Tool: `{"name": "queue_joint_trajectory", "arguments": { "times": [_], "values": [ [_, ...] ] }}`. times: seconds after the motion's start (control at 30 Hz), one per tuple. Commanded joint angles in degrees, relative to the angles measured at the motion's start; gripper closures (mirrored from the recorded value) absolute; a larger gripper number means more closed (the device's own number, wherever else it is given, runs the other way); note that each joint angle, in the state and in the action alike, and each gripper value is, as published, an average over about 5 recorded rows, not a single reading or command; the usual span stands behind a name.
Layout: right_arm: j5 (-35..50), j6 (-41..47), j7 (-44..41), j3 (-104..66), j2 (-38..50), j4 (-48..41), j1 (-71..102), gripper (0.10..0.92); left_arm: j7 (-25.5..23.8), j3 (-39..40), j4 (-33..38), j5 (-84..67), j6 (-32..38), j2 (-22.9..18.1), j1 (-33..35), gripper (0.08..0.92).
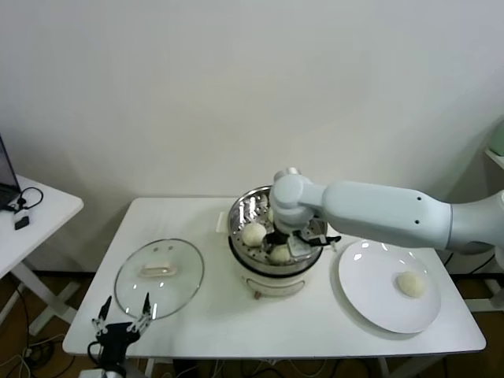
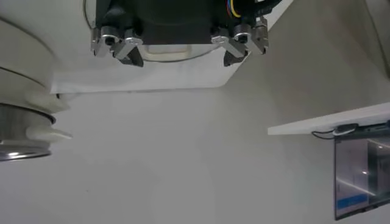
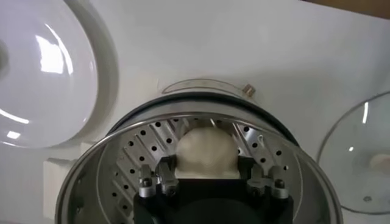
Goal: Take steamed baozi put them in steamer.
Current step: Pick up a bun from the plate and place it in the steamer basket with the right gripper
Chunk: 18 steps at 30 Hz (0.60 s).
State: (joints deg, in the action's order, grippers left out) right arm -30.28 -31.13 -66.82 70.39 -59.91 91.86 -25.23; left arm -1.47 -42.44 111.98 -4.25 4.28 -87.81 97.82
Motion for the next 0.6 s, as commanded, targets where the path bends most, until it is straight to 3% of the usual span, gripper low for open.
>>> {"name": "queue_joint_trajectory", "arguments": {
  "times": [0.03, 0.37, 0.47, 0.6],
  "values": [
    [0.0, -0.4, -0.1, 0.2, 0.0, 0.3, 0.7, 0.364, 0.0, 0.0, -0.2, 0.0, -0.1, 0.0, -0.1, 0.177],
    [-0.7, -0.3, 0.4, 0.1, 0.8, 0.1, 1.1, 0.361, 0.0, 0.2, -0.2, 0.3, -0.1, 0.0, -0.2, 0.177],
    [-0.9, -0.4, 0.7, -0.1, 0.9, 0.0, 1.0, 0.335, 0.0, 0.2, -0.1, 0.3, -0.2, 0.1, -0.2, 0.177],
    [-0.8, -0.7, 0.7, -0.4, 0.8, -0.1, 0.7, 0.242, 0.0, 0.2, -0.1, 0.2, -0.2, 0.2, -0.3, 0.177]
  ]
}}
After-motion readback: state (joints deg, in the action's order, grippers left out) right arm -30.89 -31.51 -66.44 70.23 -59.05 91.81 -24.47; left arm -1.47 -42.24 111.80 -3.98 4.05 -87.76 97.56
